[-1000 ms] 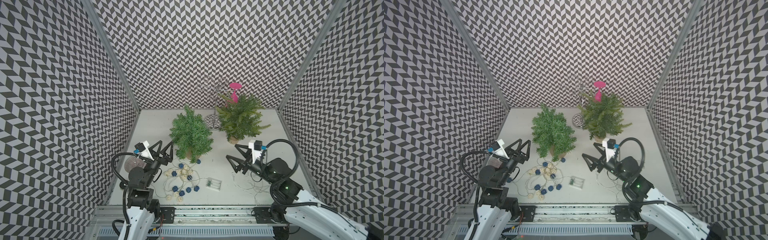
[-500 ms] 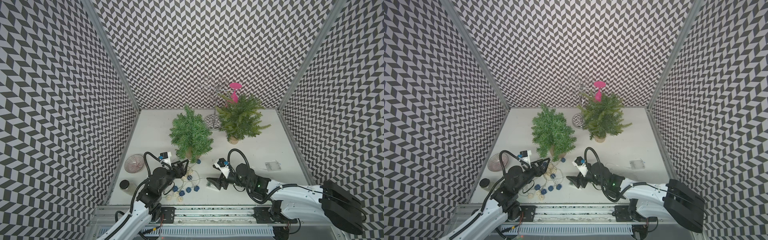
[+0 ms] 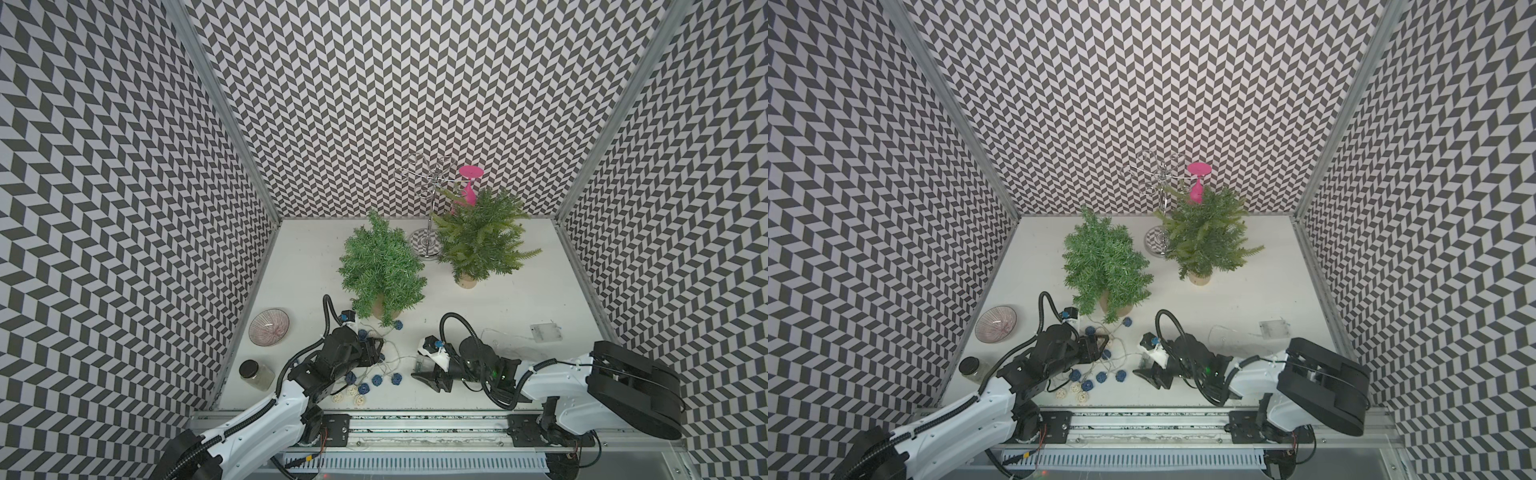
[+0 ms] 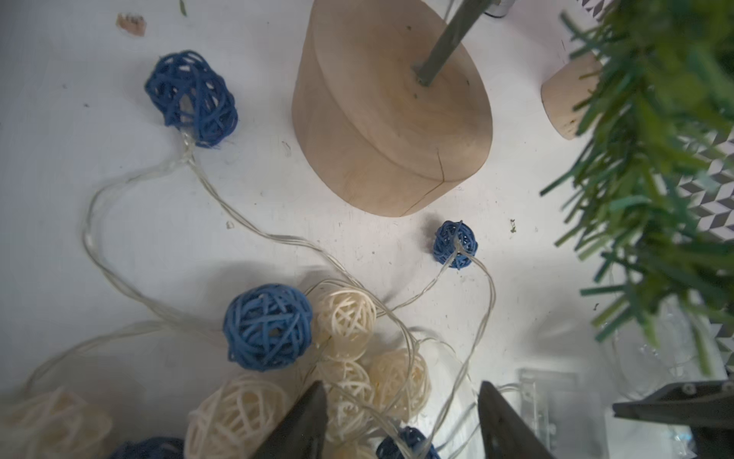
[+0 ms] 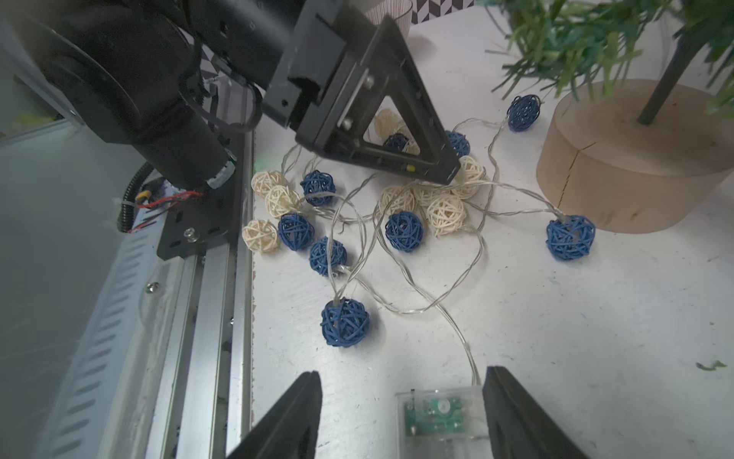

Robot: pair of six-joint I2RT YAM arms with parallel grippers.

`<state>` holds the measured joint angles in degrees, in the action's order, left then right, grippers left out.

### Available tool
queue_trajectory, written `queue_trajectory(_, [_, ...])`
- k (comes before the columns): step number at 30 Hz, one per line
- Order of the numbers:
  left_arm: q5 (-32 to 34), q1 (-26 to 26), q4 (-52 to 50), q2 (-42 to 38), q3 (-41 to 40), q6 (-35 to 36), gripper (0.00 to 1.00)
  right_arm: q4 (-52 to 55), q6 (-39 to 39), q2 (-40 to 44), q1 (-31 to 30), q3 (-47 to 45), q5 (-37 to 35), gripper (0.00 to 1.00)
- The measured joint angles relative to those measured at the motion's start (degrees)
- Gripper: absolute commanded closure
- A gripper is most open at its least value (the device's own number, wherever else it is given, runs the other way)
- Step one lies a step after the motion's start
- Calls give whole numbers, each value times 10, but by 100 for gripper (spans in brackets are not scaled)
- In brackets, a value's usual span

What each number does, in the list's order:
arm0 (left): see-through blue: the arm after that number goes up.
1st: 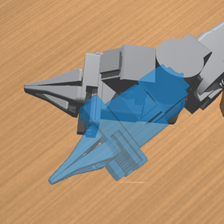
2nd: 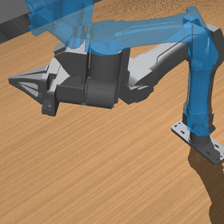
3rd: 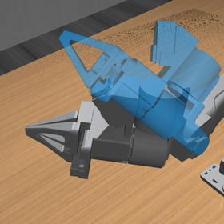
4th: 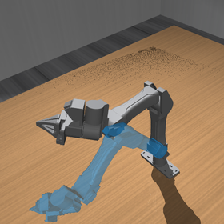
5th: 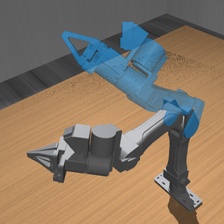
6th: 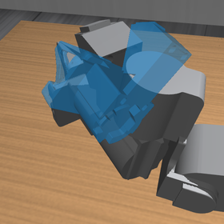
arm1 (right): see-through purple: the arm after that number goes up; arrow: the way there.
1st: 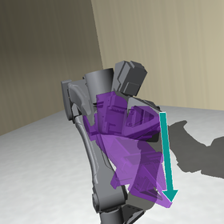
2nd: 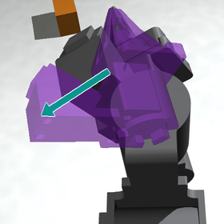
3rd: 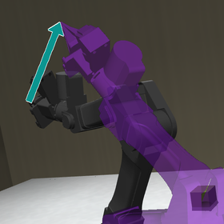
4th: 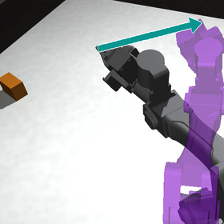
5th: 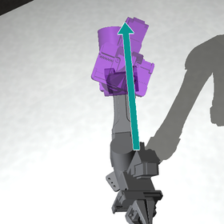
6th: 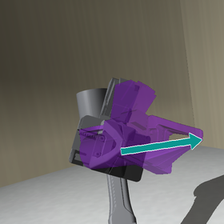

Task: Wrap string light around the christmas tree
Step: Pick up the light string from the center of the board.

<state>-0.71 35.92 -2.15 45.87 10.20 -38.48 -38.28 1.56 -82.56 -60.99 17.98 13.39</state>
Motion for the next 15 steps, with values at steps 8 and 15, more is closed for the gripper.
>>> queue_trajectory(8, [25,18,-1,87,54,38,48,-30,10,-65,-2,23,-15,46])
queue_trajectory(15, [65,73,-1,90,74,61,34,-43,12,-69,-2,23,-31,54])
